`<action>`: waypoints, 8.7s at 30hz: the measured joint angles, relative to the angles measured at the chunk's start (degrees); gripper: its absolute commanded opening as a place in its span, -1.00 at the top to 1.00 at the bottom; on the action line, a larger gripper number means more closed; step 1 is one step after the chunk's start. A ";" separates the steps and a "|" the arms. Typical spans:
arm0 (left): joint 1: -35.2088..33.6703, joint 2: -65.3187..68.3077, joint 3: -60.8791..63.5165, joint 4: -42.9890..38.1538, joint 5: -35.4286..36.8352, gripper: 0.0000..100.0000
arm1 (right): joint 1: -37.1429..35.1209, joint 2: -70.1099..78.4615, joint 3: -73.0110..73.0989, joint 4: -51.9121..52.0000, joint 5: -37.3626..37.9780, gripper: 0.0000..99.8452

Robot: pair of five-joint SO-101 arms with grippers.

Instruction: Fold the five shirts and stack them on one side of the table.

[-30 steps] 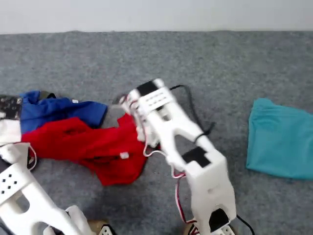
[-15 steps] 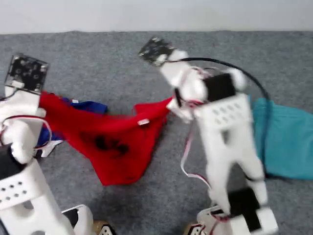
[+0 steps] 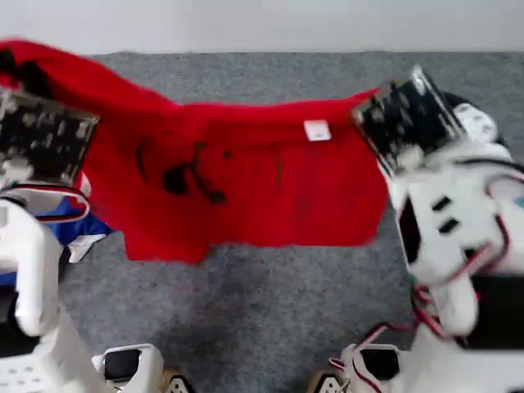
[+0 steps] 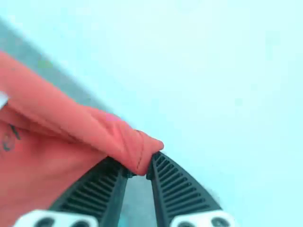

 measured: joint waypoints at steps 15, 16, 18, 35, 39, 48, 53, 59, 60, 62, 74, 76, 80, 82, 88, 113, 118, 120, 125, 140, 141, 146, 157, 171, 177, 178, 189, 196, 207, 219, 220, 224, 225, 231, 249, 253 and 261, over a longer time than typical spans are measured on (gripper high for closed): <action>7.21 0.00 -6.95 -2.55 -13.89 0.97 | 7.12 -6.51 0.00 -1.85 4.57 0.98; 7.21 0.00 -8.00 -1.76 -14.51 0.97 | 7.74 -7.30 0.00 -1.85 4.57 0.98; 7.21 0.00 -10.81 1.14 -14.95 0.97 | 8.97 -9.14 -0.09 -1.85 4.57 0.98; 7.65 -0.70 -12.57 24.26 -15.38 0.97 | 12.40 -12.04 7.30 13.01 12.48 0.98; 7.65 -0.44 2.02 23.82 -15.38 0.97 | 10.81 -11.87 19.43 12.84 14.07 0.98; 7.65 0.09 38.42 -6.68 -15.38 0.97 | 8.97 -10.81 56.44 -12.40 14.24 0.98; 7.65 3.25 50.37 -29.01 -15.03 0.97 | 8.53 -9.93 69.10 -33.67 14.24 0.98; 7.82 12.75 50.64 -46.59 -15.38 0.97 | 8.53 -2.20 69.80 -52.84 14.42 0.98; 8.00 14.59 50.11 -48.70 -15.38 0.97 | 8.53 -0.79 69.80 -55.74 14.42 0.98; 8.62 18.46 48.09 -51.60 -15.38 0.97 | 8.53 2.11 69.80 -61.27 14.59 0.98; 10.90 38.68 30.24 -58.29 -15.38 0.97 | 7.91 24.88 56.88 -74.64 14.68 0.98; 11.25 41.58 27.60 -58.29 -15.38 0.97 | 7.91 28.84 53.27 -75.08 14.68 0.98; 11.16 46.33 23.38 -58.29 -15.38 0.97 | 7.91 34.73 47.74 -75.25 14.68 0.98; 11.34 48.09 21.36 -58.29 -15.38 0.97 | 7.91 35.87 46.07 -75.43 14.68 0.98; 11.43 51.16 16.88 -58.29 -15.38 0.97 | 7.91 36.84 43.16 -75.43 14.68 0.98; 11.16 36.13 28.40 -20.22 -22.77 0.97 | 6.07 35.34 43.96 -36.92 15.12 0.98; 10.99 29.27 28.40 -2.02 -22.77 0.97 | 5.98 31.03 43.96 -26.64 15.12 0.98; 10.90 27.60 28.40 3.78 -22.77 0.97 | 6.07 30.51 43.96 -22.59 15.12 0.98; 10.81 26.81 28.40 13.63 -23.47 0.97 | 6.07 30.51 43.96 -16.00 15.21 0.98; 10.81 26.64 35.96 29.98 -35.16 0.83 | 8.00 31.30 45.19 -12.92 19.52 0.98; 10.81 26.64 36.13 30.77 -35.25 0.81 | 8.44 32.00 45.19 -13.10 19.52 0.98; 10.81 26.64 36.57 33.23 -35.60 0.73 | 9.41 33.23 45.19 -13.98 19.52 0.97; 9.67 26.55 33.49 33.67 -29.89 0.69 | 10.64 31.74 44.66 -12.31 19.34 0.54; 9.67 26.20 28.48 19.16 -3.16 0.97 | 4.48 28.84 37.89 -8.00 1.32 0.93; 4.75 26.29 26.37 20.40 3.25 0.97 | -5.36 32.35 37.89 -5.98 -2.73 0.98; 2.73 26.29 25.67 20.92 3.60 0.97 | -7.12 32.62 37.89 -5.45 -3.16 0.98; -27.60 26.29 23.91 21.80 4.13 0.97 | -31.21 39.03 37.01 -4.92 -7.12 0.80; -36.40 26.29 23.91 21.80 4.13 0.97 | -42.81 48.26 26.90 -5.71 -7.30 0.79; -41.14 26.29 23.91 21.80 4.13 0.97 | -51.78 67.25 3.87 4.57 -7.38 0.80; -41.76 26.29 23.91 21.80 4.13 0.97 | -55.65 80.44 -7.21 6.42 -7.38 0.86; -41.76 26.29 23.91 21.80 4.13 0.97 | -55.65 81.05 -8.44 6.51 -7.38 0.91; -41.76 26.29 24.09 21.80 4.13 0.97 | -54.95 82.64 -12.22 6.59 -7.38 0.98; -41.76 26.29 24.70 21.80 4.13 0.97 | -54.95 82.64 -12.75 6.59 -7.38 0.98; -41.76 26.29 27.16 21.80 4.13 0.97 | -53.63 82.64 -14.42 6.77 -7.38 0.98; -41.76 26.29 27.16 21.80 4.13 0.97 | -43.96 83.78 -26.37 8.35 -7.30 0.98; -41.76 26.29 27.16 21.80 4.13 0.97 | -40.00 87.12 -26.90 4.84 -7.38 0.88; -41.76 26.29 27.16 21.80 4.13 0.97 | -36.66 90.02 -29.45 3.08 -10.29 0.68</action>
